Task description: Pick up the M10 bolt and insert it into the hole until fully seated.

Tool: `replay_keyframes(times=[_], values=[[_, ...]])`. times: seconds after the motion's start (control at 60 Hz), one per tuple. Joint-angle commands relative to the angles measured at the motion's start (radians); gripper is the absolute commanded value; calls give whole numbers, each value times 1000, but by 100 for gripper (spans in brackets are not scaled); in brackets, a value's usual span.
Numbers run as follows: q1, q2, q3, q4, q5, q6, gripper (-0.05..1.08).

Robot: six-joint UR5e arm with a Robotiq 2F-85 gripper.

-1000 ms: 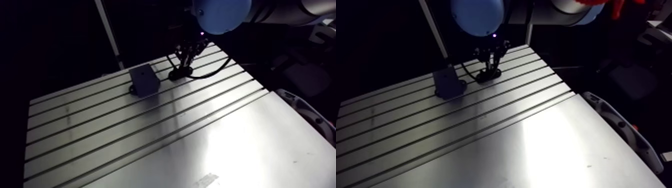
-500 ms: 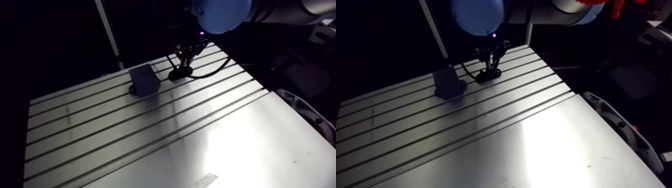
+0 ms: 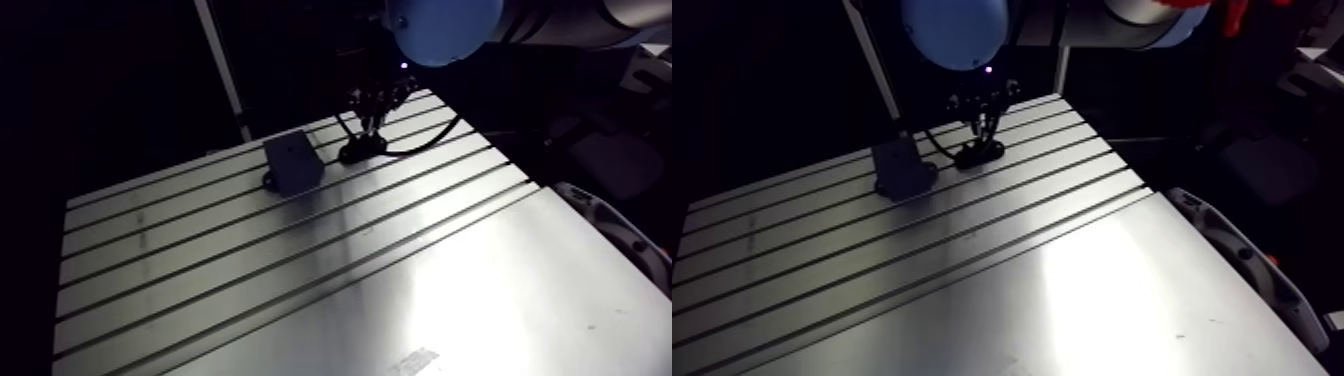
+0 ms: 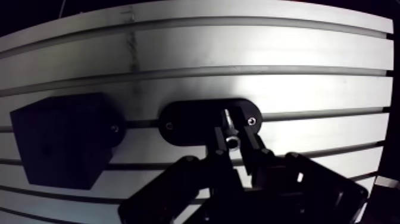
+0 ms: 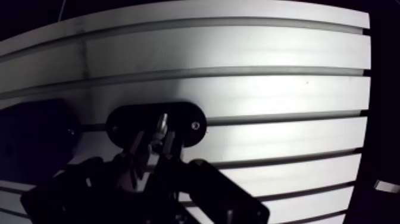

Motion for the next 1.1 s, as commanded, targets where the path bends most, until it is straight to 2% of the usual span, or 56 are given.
replay_keyframes(times=[0.017,0.167,0.317,0.383,0.7,0.783,0.967,1.1], values=[[1,-22,-3,3,2,0,84],[0,-35,-4,3,2,0,85],[-1,-46,-6,1,-12,0,87],[-1,-51,-10,1,-11,0,88],[3,-66,-38,54,-6,38,104],[6,-86,-50,95,-3,37,107],[11,-93,-68,155,-3,39,108],[20,-105,-119,271,-6,75,108]])
